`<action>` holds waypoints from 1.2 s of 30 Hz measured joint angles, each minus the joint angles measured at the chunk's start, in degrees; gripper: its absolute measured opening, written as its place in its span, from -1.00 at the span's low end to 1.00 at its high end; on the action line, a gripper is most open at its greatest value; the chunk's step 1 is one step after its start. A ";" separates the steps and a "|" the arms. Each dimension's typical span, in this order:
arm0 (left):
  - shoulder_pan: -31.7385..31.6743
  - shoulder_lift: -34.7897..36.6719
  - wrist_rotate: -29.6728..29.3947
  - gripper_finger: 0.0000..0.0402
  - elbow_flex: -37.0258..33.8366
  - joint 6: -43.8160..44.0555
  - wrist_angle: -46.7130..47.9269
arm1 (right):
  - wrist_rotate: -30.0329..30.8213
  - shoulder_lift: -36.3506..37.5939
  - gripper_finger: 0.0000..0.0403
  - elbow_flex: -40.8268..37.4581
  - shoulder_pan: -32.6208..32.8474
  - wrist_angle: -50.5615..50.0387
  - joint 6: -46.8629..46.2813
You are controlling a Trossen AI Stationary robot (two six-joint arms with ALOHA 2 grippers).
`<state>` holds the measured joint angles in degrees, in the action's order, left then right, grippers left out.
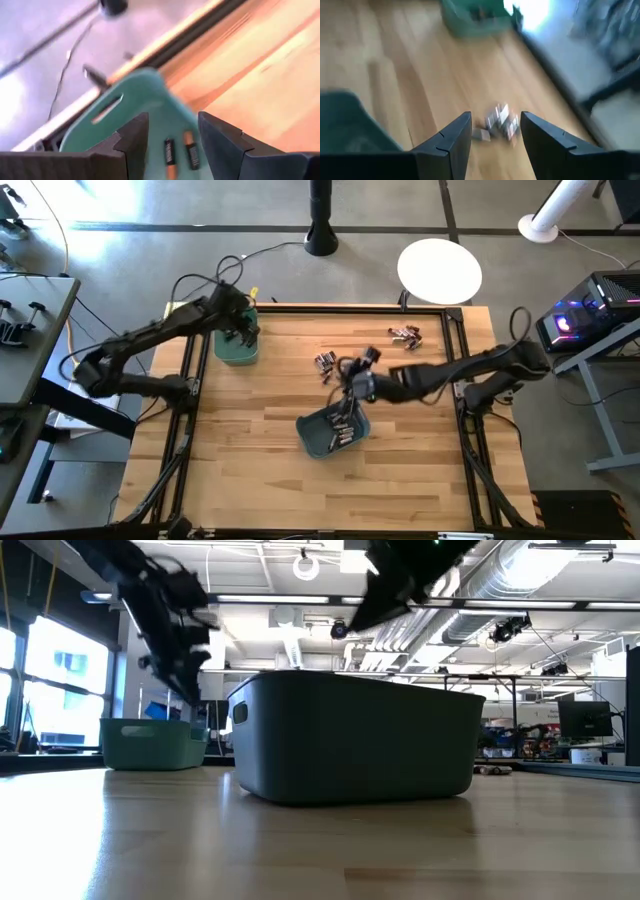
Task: Sort batteries
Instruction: Put the black battery into the green bin
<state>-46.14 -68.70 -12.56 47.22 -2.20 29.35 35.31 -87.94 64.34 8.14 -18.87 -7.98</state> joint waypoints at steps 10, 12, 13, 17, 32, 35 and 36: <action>13.81 13.80 0.61 -0.18 -7.87 0.53 -9.87 | 0.61 0.18 -0.18 -5.58 -18.96 -27.94 -28.95; 16.17 15.40 0.64 -0.18 -10.46 1.91 -12.12 | -2.52 0.17 -0.18 -8.26 -23.26 -29.70 -34.22; 17.27 15.99 0.64 -0.18 -11.88 2.49 -13.87 | -4.10 0.17 -0.18 -9.67 -25.56 -29.94 -36.43; 20.78 16.91 0.64 -0.18 -17.22 3.04 -22.17 | -7.23 0.17 -0.18 -14.18 -32.95 -29.23 -38.94; 24.57 16.87 0.61 -0.18 -25.00 5.01 -32.59 | -12.96 0.17 -0.18 -18.41 -48.32 -20.46 -38.28; 24.96 16.87 0.61 -0.18 -25.00 5.01 -32.74 | -13.82 0.17 -0.18 -19.57 -50.16 -20.05 -39.01; 25.07 16.87 0.61 -0.18 -25.00 5.01 -32.72 | -13.91 0.17 -0.18 -20.01 -50.67 -19.66 -39.68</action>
<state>-21.07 -51.83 -11.94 22.22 2.81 -3.38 21.40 -87.77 44.33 -42.53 -38.53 -47.66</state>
